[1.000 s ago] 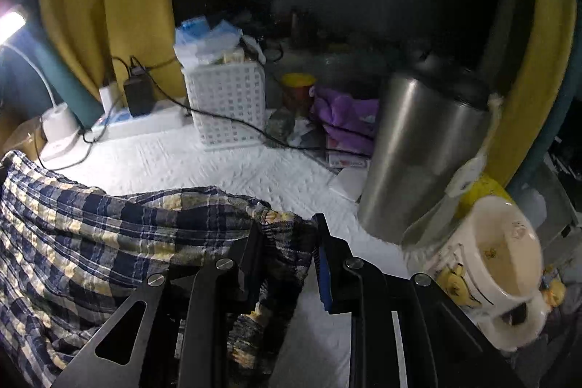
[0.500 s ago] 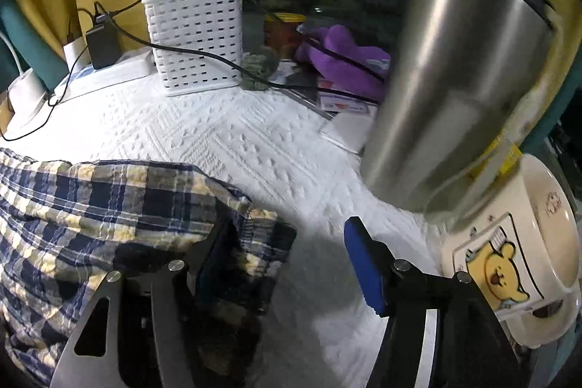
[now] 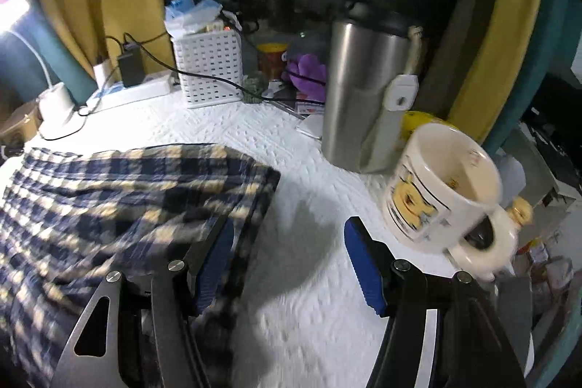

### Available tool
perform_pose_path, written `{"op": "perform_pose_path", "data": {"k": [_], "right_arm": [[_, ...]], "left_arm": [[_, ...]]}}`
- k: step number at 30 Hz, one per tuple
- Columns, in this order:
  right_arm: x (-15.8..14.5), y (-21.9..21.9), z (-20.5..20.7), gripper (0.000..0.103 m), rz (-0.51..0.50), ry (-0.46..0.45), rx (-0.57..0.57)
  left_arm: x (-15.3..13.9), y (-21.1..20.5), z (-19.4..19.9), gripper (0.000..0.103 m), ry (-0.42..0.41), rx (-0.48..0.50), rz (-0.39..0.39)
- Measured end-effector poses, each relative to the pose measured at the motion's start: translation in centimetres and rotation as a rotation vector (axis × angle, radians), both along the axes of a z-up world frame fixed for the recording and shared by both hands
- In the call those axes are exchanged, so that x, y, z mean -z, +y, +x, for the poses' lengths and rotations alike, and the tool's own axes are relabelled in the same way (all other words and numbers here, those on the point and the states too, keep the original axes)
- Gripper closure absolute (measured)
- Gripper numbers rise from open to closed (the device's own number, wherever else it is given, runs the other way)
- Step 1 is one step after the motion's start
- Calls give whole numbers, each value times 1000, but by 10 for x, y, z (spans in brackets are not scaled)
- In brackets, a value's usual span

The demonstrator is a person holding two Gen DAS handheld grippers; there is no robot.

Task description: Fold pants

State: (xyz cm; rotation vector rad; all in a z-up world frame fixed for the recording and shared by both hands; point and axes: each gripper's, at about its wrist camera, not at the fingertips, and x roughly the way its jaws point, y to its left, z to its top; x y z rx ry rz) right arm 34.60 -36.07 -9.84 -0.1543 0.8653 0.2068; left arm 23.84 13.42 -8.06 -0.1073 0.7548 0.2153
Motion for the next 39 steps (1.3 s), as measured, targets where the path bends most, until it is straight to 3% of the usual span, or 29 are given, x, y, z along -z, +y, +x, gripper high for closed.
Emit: {"op": "perform_pose_path", "data": {"k": [9,12,18,21,22,28,31,35,38,39], "right_arm": [[-12,-15,-88,38,65,14,-37],[-7,-18,-112,38,105,48,-61],[17,-16,-142,38,180,127,-85],[31,-9,-152,72,176,159,-97],[33,-6,-155,77,153,155,-95],[12,-12,-168,78,16,80,4],[15,-17,-166,78,-54,79,32],[22,-23,-169,78,-38,83,73],[16,-22,-175,71,-34,61,83],[13,-21,-179,62,-35,47,80]], "left_arm": [[2,-24,-57,41,-29,45,-29],[4,-33,-78,31,-14,88,-47],[16,-44,-105,29,5,142,-52],[23,-45,-115,29,16,150,-64],[25,-46,-119,29,17,149,-68],[24,-46,-133,29,3,148,-63],[30,-47,-137,29,22,146,-40],[32,-51,-145,29,22,162,-32],[27,-62,-154,29,6,199,-17],[26,-66,-157,28,0,211,-12]]}}
